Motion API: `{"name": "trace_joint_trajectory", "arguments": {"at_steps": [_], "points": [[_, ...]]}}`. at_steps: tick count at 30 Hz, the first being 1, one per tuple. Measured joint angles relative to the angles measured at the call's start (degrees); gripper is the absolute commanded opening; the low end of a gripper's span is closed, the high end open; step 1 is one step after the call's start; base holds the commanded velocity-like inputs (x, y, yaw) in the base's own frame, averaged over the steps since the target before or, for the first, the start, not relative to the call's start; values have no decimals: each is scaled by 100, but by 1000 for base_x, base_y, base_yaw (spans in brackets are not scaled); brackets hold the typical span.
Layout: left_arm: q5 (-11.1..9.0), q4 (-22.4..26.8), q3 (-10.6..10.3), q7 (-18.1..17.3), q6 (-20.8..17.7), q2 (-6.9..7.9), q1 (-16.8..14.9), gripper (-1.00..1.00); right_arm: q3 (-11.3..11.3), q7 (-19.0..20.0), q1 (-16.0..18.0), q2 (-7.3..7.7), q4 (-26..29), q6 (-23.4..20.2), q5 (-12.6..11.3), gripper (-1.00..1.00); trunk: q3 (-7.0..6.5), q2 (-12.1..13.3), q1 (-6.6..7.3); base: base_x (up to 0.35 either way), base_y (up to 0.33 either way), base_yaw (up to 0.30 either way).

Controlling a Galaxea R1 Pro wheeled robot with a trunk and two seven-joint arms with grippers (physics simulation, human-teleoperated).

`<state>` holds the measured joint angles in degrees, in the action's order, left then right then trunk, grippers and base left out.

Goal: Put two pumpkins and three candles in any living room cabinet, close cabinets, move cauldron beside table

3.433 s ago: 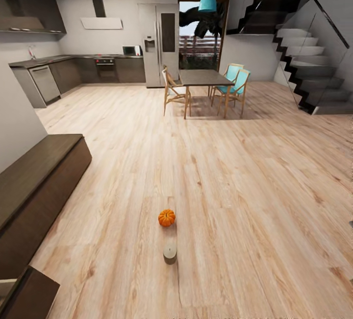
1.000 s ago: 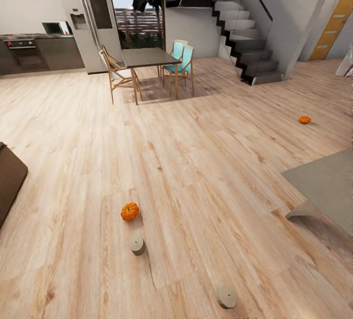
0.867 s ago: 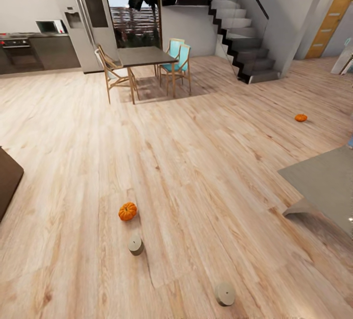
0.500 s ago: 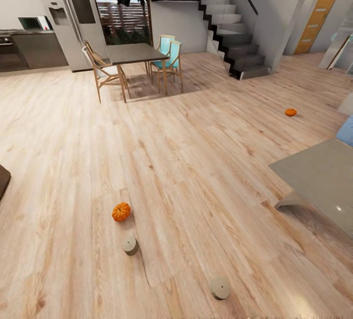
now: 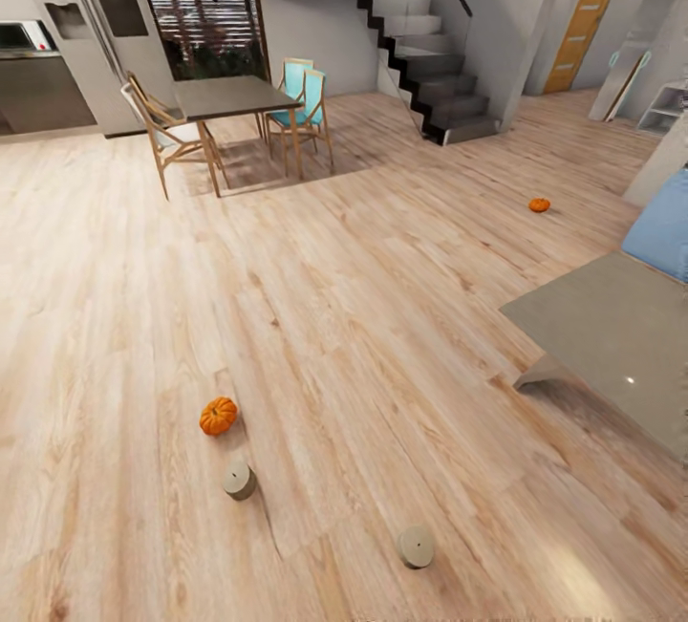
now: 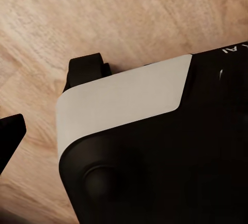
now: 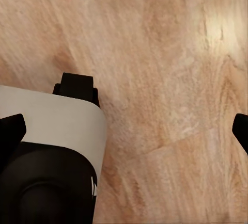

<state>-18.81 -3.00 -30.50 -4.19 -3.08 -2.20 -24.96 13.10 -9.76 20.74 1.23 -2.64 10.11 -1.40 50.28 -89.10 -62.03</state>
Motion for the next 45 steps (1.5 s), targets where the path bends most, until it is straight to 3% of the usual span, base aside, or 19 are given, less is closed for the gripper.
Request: {"name": "trace_joint_trajectory", "arguments": {"at_steps": [16,28,45], "points": [[0,1,0,-2,0,0,0,100,0,-5,0,0,0,17,0,100,95,0,0,0,0,-184],[0,1,0,0,0,1,0,100,0,-9,0,-9,0,35,0,100,4,0,0,0,0,-120],[0,-3,0,-2,0,1,0,100,-1,-9,0,-22,0,35,0,100,-148,0,0,0,0,38]]}}
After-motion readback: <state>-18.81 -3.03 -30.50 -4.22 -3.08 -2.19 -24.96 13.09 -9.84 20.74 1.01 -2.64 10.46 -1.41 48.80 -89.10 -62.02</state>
